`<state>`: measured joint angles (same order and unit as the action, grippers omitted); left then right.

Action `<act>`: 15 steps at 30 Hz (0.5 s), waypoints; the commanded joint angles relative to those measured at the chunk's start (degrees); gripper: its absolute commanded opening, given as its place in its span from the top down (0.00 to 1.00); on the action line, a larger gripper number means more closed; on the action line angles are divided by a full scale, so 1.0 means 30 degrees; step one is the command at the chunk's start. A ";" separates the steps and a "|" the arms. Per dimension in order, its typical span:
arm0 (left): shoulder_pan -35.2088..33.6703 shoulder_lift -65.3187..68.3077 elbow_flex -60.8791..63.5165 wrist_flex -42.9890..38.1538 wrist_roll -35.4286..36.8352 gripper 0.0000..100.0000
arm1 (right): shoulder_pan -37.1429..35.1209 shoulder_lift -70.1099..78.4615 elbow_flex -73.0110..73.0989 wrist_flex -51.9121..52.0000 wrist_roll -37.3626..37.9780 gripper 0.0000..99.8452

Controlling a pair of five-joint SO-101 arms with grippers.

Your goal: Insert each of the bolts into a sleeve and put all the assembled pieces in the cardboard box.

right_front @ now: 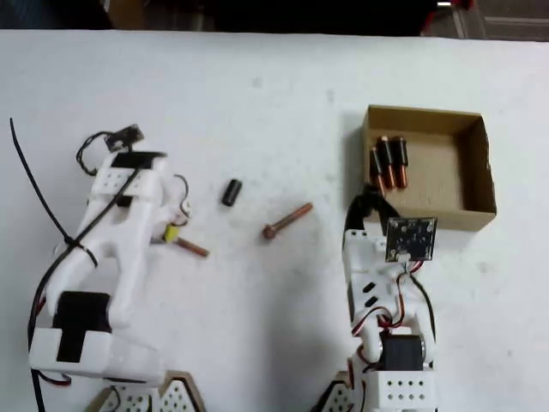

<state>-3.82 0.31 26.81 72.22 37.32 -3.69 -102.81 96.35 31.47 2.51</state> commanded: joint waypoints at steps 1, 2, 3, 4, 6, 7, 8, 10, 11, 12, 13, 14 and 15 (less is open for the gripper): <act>0.0396 -0.0073 -0.0117 -0.0410 0.1084 0.97 | 0.0278 -0.0073 0.0147 -0.0015 -0.0029 0.98; 0.0396 -0.0073 -0.0117 -0.0410 0.1172 0.97 | 0.0278 -0.0073 0.0147 -0.0015 -0.0029 0.98; 0.0396 -0.0073 -0.0117 -0.0410 0.1172 0.97 | 0.0278 -0.0073 0.0147 -0.0015 -0.0029 0.98; 0.0396 -0.0073 -0.0117 -0.0410 0.1172 0.97 | 0.0278 -0.0073 0.0147 -0.0015 -0.0029 0.98; 0.0396 -0.0073 -0.0117 -0.0410 0.1201 0.97 | 0.0278 -0.0073 0.0147 -0.0015 -0.0029 0.98; 0.0396 -0.0073 -0.0117 -0.0410 0.1201 0.97 | 0.0278 -0.0073 0.0147 -0.0015 -0.0029 0.98; 0.0396 -0.0073 -0.0088 -0.0410 0.1260 0.97 | 0.0278 -0.0073 0.0147 -0.0015 -0.0029 0.98; 0.0366 -0.0073 -0.0088 -0.0410 0.1289 0.97 | 0.0278 -0.0073 0.0147 -0.0015 -0.0029 0.98; 0.0366 -0.0073 -0.0088 -0.0410 0.1289 0.97 | 0.0278 -0.0073 0.0147 -0.0015 -0.0029 0.98; 0.0337 -0.0073 -0.0088 -0.0440 0.1289 0.97 | 0.0278 -0.0073 0.0147 -0.0015 -0.0029 0.98; 0.0308 -0.0073 -0.0088 -0.0527 0.1289 0.97 | 0.0278 -0.0073 0.0147 -0.0015 -0.0029 0.98; 0.0308 -0.0044 -0.0059 -0.0645 0.1231 0.97 | 0.0278 -0.0073 0.0147 -0.0015 -0.0029 0.98; 0.0308 -0.0044 0.0117 -0.0879 0.1260 0.97 | 0.0278 -0.0073 0.0147 -0.0015 -0.0029 0.98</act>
<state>-3.47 0.31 26.81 72.22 40.22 -3.69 -102.81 96.35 31.47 2.51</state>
